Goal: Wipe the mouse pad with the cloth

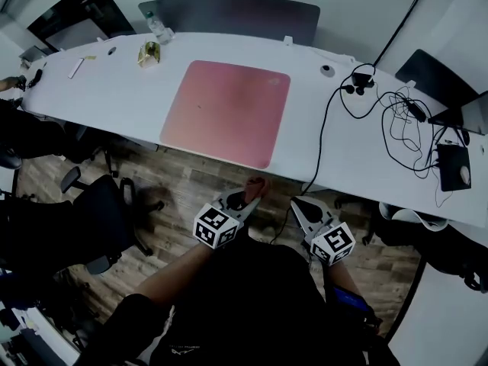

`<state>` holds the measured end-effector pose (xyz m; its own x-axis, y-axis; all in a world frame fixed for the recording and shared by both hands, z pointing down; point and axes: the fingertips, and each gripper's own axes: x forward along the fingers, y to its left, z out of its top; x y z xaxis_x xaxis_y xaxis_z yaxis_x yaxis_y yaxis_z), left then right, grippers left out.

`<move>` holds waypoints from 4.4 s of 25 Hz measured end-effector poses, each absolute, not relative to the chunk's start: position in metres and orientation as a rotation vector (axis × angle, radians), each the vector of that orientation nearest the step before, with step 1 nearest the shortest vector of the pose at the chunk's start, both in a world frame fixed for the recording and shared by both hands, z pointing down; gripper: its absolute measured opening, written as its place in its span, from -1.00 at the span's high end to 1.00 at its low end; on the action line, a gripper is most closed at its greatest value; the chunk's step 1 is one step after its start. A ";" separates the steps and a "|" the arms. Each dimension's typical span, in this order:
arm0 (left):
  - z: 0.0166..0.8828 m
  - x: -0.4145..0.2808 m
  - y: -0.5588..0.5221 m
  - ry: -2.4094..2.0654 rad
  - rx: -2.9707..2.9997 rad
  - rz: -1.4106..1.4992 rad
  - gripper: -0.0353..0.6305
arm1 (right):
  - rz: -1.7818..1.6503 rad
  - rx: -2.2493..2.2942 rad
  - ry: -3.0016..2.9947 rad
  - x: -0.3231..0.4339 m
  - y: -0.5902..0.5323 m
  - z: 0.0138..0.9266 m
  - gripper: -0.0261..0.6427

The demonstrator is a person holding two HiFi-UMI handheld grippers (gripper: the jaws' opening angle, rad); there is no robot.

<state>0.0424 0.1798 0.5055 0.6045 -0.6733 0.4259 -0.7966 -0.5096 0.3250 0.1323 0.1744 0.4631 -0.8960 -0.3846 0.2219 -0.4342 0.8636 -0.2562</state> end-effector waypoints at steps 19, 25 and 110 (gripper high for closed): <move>0.563 0.048 0.085 -0.930 2.273 0.430 0.65 | 0.531 0.833 -2.776 0.120 0.116 0.468 0.85; 0.581 0.053 0.060 -0.878 2.235 0.449 0.65 | 0.568 0.914 -2.738 0.123 0.107 0.470 0.85; 0.607 -0.345 -0.014 -1.648 1.905 0.732 0.65 | 0.595 1.043 -2.699 0.007 0.012 0.472 0.85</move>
<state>-0.3446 -0.0137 0.6068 0.1170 -0.7145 0.6898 -0.9908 -0.1311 0.0323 0.0075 0.0123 0.4722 -0.7352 -0.6019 0.3117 -0.6772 0.6723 -0.2989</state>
